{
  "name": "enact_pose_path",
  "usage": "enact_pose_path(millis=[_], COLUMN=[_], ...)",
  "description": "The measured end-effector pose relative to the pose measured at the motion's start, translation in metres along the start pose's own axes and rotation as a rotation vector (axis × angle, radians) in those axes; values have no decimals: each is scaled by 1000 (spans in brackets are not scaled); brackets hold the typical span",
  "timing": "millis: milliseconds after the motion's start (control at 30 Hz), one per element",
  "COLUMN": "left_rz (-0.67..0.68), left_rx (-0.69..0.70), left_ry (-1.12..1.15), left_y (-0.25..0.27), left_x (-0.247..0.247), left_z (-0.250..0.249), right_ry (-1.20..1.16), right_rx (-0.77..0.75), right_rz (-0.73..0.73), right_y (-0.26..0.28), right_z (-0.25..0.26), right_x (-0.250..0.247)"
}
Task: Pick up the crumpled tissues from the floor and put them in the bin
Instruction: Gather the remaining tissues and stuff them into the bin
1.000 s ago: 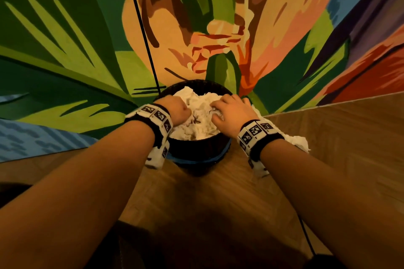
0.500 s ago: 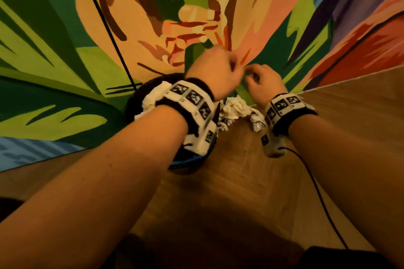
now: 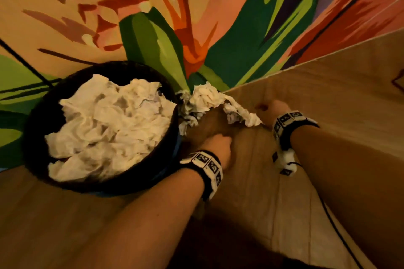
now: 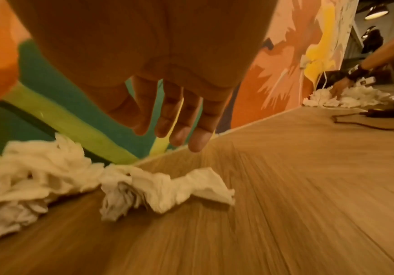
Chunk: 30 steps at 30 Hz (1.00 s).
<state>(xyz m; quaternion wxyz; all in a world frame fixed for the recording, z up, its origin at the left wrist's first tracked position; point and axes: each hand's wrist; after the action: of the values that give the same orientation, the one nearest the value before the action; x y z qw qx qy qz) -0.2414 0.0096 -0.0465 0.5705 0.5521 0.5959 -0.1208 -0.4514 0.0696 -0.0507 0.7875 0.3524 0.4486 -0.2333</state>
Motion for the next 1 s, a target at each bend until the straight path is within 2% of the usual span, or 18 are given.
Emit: enact_pose_path(millis=[100, 267, 367, 467, 533, 600, 667, 800, 833, 900, 1000], left_rz=[25, -87, -134, -156, -97, -58, -85, -70, -78, -167, -405], left_rx=[-91, -169, -155, -90, -75, -77, -69, -141, -167, -213, -193], left_ry=[98, 274, 320, 285, 187, 74, 17, 15, 50, 122, 167], left_y=[-23, -65, -90, -112, -123, -131, -137, -144, -145, -146, -150], left_x=[12, 15, 23, 34, 41, 47, 51, 56, 56, 57, 54], left_z=[9, 9, 6, 4, 5, 7, 8, 9, 10, 11, 12], right_ry=[54, 72, -36, -27, 22, 34, -16, -178, -195, -206, -159], right_rx=[11, 100, 131, 37, -51, -79, -44, 19, 29, 20, -78], right_rz=[82, 142, 239, 326, 393, 429, 371, -10, -58, -68, -43], right_y=[-12, -25, -26, -22, -21, -23, -30, -48, -52, -60, -67], right_z=[-10, -15, -22, -28, -32, -37, -44, -55, -56, -56, -52], right_x=[28, 61, 75, 85, 87, 86, 82, 72, 69, 67, 71])
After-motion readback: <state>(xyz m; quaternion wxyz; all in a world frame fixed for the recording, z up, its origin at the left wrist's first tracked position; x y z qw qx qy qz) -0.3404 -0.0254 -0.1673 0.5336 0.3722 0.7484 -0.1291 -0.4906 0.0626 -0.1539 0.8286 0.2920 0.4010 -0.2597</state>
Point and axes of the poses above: each hand's wrist, its own y-axis away from the middle knuckle, its own x-axis out of the palm, z = x × y, and after that the axes turned 3 degrees about -y, right-handed
